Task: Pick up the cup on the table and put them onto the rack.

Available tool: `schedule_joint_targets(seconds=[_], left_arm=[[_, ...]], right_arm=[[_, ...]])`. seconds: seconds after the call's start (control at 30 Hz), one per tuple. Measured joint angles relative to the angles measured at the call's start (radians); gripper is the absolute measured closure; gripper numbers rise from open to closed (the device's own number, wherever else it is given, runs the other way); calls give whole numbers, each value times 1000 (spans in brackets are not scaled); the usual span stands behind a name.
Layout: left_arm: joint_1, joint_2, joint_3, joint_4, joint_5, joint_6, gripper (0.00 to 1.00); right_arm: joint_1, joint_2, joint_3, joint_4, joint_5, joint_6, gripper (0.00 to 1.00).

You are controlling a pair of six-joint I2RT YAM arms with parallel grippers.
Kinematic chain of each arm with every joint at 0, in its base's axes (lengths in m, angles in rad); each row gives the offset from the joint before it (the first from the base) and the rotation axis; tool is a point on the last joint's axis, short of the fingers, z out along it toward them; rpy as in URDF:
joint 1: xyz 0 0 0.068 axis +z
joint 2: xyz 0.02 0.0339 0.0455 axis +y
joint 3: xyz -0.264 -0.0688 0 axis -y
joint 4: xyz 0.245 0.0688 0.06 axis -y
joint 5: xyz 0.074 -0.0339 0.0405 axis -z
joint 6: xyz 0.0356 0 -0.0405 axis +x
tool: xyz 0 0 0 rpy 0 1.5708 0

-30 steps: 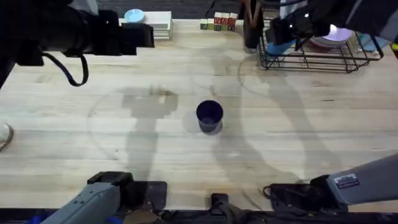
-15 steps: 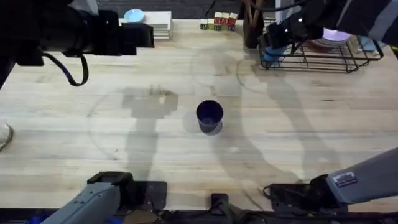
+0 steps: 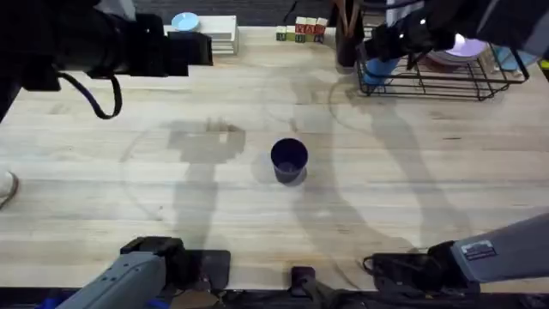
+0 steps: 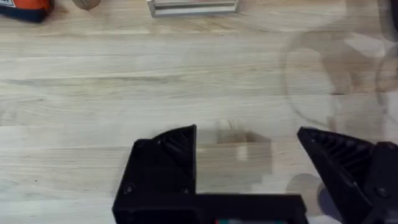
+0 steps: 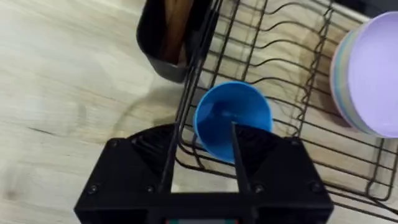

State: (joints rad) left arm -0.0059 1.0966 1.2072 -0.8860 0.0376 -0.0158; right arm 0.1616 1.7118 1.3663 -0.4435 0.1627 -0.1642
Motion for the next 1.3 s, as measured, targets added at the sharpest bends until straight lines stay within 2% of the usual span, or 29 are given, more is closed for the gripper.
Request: schedule_joint_targets(seconds=[0.17, 0.27, 0.4, 0.43, 0.5, 0.53, 0.8, 1.1, 1.3], left_arm=[[0, 0, 0, 0, 0, 0, 7], [0, 0, 0, 0, 0, 0, 8], [0, 0, 0, 0, 0, 0, 8], [0, 0, 0, 0, 0, 0, 8], [0, 0, 0, 0, 0, 0, 7], [0, 0, 0, 0, 0, 0, 7], [0, 0, 0, 0, 0, 0, 7], [0, 0, 0, 0, 0, 0, 7], [0, 0, 0, 0, 0, 0, 7]], right_arm=[[0, -71, 0, -1, -2, 0, 464], [0, -116, 0, -10, -2, 0, 354], [16, -214, 0, -67, -2, 0, 274], [22, -229, 0, -85, -2, 2, 221], [41, -262, 0, -130, -2, 1, 56], [52, -277, 1, -154, -2, 1, 18], [175, -357, 2, -332, -3, 3, 10], [414, -385, 6, -513, -3, 3, 10], [548, -385, 6, -532, -3, 7, 10]])
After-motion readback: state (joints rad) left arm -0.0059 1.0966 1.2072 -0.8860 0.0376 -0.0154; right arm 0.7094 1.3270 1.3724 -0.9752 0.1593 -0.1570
